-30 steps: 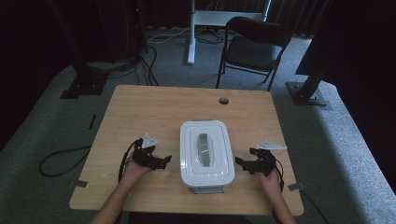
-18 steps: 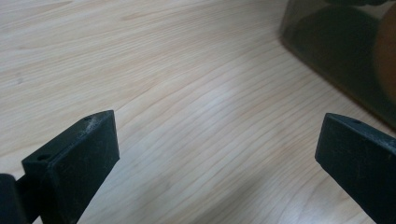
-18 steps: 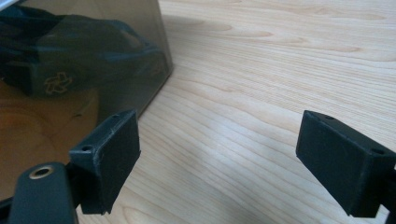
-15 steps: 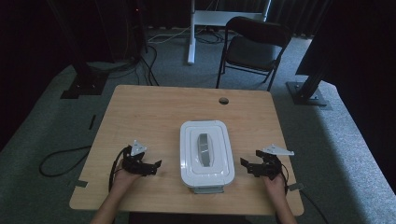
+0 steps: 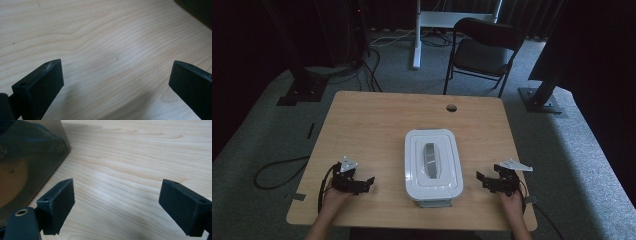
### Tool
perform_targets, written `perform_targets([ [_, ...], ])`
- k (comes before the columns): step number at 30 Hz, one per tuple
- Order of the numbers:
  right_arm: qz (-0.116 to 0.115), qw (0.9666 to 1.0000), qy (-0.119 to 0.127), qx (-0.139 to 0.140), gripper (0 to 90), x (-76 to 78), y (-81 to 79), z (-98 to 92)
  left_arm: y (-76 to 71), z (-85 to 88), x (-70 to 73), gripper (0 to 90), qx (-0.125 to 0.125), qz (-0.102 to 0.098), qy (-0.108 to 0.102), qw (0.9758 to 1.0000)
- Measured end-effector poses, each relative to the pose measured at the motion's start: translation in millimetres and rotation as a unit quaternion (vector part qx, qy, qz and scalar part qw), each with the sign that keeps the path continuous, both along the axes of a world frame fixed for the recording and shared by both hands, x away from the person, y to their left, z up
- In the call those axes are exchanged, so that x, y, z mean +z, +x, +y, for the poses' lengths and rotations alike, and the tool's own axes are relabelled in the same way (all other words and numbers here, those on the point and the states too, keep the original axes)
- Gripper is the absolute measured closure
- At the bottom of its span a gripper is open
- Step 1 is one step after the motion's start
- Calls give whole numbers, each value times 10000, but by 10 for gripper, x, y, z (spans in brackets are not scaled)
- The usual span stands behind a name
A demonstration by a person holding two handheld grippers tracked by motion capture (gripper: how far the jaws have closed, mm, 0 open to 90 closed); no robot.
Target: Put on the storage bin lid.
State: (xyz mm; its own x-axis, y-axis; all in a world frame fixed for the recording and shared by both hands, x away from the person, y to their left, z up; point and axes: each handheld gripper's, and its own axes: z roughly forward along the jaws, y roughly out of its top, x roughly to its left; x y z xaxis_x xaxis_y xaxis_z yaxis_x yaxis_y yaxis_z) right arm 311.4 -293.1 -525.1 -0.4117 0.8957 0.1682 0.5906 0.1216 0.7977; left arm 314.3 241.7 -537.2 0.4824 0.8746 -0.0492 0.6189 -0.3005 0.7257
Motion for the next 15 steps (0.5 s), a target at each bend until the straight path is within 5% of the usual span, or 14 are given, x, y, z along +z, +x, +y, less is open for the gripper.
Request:
perform_targets([
  [15,-7,9987,-168,-477,125,-78,-146,-188,-168,233,-46,2,385,29,-88,9992],
])
